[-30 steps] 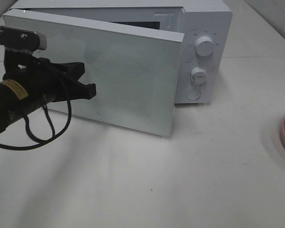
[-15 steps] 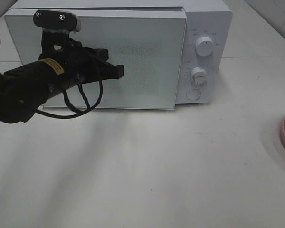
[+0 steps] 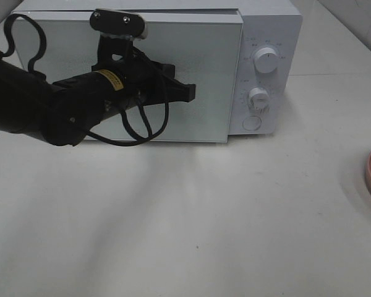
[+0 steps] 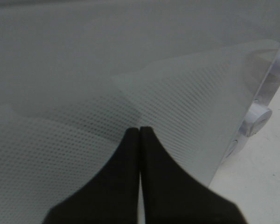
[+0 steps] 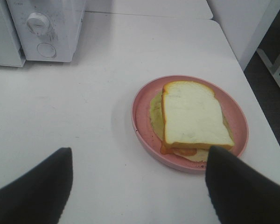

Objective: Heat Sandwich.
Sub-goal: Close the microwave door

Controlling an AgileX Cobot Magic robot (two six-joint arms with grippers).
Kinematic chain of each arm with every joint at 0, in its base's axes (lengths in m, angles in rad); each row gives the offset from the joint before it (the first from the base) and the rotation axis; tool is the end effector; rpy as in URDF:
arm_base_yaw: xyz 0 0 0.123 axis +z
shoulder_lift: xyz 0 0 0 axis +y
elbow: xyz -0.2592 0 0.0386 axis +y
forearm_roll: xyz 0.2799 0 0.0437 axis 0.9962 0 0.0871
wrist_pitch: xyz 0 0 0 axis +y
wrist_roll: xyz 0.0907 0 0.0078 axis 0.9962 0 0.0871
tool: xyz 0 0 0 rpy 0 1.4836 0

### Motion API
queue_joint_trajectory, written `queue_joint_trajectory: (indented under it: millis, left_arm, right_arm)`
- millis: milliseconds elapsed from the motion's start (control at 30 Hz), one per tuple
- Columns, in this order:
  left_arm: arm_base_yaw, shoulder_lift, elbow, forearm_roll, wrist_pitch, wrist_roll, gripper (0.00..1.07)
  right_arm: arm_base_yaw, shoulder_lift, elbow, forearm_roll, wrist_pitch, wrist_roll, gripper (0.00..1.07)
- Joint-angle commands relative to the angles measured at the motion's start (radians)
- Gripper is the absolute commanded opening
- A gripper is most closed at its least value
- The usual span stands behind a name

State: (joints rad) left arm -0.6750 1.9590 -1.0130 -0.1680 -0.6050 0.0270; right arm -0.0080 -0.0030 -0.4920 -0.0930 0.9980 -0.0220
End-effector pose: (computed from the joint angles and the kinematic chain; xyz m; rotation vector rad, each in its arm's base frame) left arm 0.3337 -0.2561 0.1234 0.4502 1.7998 -0.4644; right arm 0.0492 -0.0075 0.2956 -0.0134 1.9855 -0.1297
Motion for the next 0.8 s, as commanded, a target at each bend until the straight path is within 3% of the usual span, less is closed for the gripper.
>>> queue_joint_trajectory:
  millis: [33, 533, 800]
  left_arm:
    - [0.005, 0.021, -0.052, -0.042, -0.029, 0.009, 0.00]
    - [0.006, 0.113, -0.222, -0.059, 0.049, 0.011, 0.00]
    - [0.014, 0.111, -0.237, -0.057, 0.059, 0.011, 0.00]
  right_arm:
    - [-0.004, -0.029, -0.003, -0.008, -0.006, 0.008, 0.75]
    - [-0.004, -0.029, -0.003, -0.008, -0.006, 0.008, 0.75]
    - [-0.004, -0.029, -0.003, -0.008, -0.006, 0.008, 0.75]
